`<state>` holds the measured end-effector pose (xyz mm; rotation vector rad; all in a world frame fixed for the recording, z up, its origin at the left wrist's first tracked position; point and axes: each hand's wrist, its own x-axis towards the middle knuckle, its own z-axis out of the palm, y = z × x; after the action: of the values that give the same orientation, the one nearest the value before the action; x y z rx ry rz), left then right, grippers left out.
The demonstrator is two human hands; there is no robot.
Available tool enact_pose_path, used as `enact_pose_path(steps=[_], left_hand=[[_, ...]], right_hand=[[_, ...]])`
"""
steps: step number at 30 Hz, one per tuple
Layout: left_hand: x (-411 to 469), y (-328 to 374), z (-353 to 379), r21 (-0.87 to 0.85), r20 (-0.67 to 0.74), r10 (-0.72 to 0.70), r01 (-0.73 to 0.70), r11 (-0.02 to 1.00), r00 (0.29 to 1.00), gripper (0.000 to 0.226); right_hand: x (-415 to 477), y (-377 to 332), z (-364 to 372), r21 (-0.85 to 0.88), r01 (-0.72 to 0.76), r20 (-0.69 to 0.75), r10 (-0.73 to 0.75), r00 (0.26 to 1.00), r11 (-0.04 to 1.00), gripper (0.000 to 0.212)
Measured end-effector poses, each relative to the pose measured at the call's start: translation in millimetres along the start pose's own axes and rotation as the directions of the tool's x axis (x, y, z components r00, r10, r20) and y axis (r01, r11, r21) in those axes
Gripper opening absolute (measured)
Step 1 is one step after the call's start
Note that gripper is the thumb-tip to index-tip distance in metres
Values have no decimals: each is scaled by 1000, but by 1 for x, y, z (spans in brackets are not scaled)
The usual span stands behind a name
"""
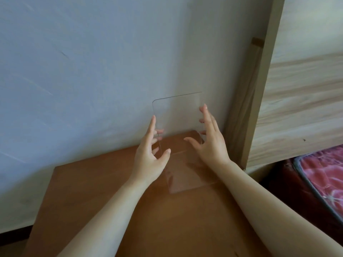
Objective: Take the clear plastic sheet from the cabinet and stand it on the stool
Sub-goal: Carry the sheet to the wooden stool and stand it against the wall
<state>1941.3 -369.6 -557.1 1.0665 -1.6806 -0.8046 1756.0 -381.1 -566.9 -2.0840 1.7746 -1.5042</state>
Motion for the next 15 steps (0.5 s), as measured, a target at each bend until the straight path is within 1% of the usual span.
enact_pose_path(steps=[4, 9, 15], left_hand=[[-6, 3, -1, 24, 14, 7, -7, 1000, 1000, 100], [-1, 0, 1, 26, -11, 15, -15, 1000, 1000, 103], [20, -8, 10, 34, -18, 13, -12, 999, 1000, 104]], right_hand=[[-8, -4, -5, 5, 7, 6, -7, 1000, 1000, 102], [0, -5, 0, -23, -2, 19, 3, 1000, 1000, 104], [21, 6, 9, -38, -45, 23, 46, 999, 998, 97]])
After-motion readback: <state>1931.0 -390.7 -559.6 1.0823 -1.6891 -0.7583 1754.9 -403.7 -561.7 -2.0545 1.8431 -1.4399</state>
